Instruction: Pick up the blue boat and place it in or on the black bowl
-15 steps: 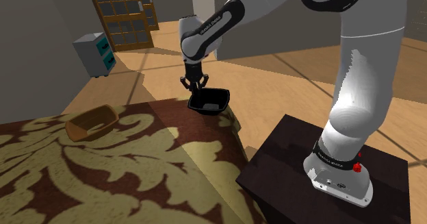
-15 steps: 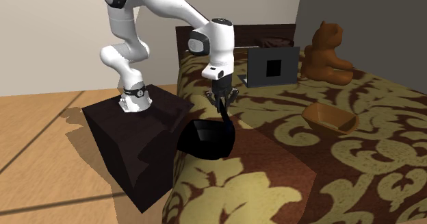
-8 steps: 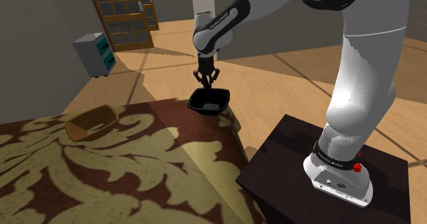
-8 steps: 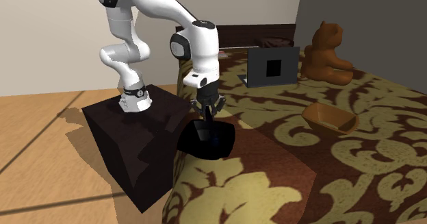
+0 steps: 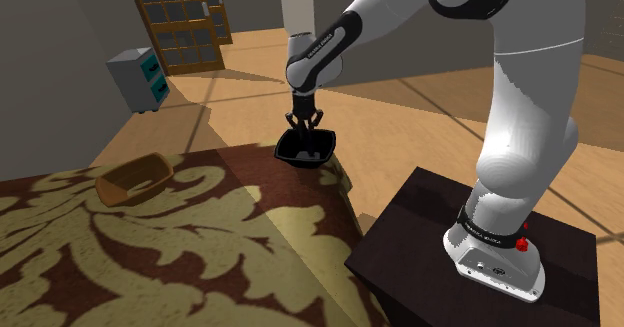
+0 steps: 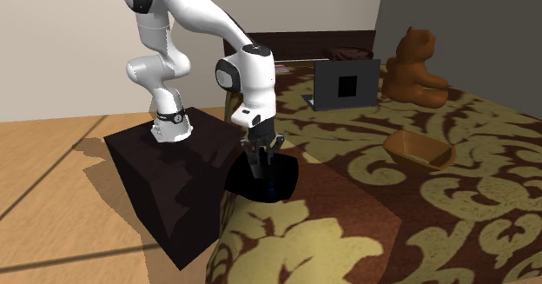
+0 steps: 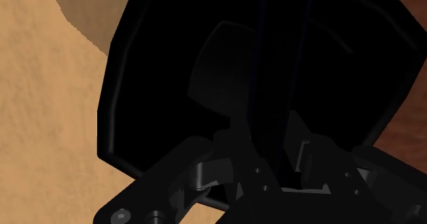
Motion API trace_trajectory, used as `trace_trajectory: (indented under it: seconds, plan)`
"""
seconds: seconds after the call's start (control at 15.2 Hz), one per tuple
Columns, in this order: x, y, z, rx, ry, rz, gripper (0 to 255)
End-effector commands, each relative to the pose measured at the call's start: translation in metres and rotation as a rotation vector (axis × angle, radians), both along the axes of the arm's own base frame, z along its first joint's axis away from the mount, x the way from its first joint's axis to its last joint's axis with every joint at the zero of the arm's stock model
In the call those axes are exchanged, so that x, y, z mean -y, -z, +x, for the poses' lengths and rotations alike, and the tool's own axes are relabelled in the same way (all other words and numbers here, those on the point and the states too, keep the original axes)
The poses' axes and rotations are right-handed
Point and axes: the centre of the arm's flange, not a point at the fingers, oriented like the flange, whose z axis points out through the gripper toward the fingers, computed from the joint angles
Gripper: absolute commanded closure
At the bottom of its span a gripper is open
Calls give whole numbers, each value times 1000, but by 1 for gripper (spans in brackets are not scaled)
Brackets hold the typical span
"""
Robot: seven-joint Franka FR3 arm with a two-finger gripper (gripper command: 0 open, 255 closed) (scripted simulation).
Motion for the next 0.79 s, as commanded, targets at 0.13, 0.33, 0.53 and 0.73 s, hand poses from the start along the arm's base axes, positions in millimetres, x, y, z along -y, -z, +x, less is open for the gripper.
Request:
trace_trajectory:
  seconds: [0.13, 0.33, 0.53, 0.73]
  plan:
    - [-1, 21, 0, 1, 0, 0, 255]
    - [-1, 25, 0, 1, 0, 0, 255]
    - [-1, 25, 0, 1, 0, 0, 255]
    - [-1, 25, 0, 1, 0, 0, 0]
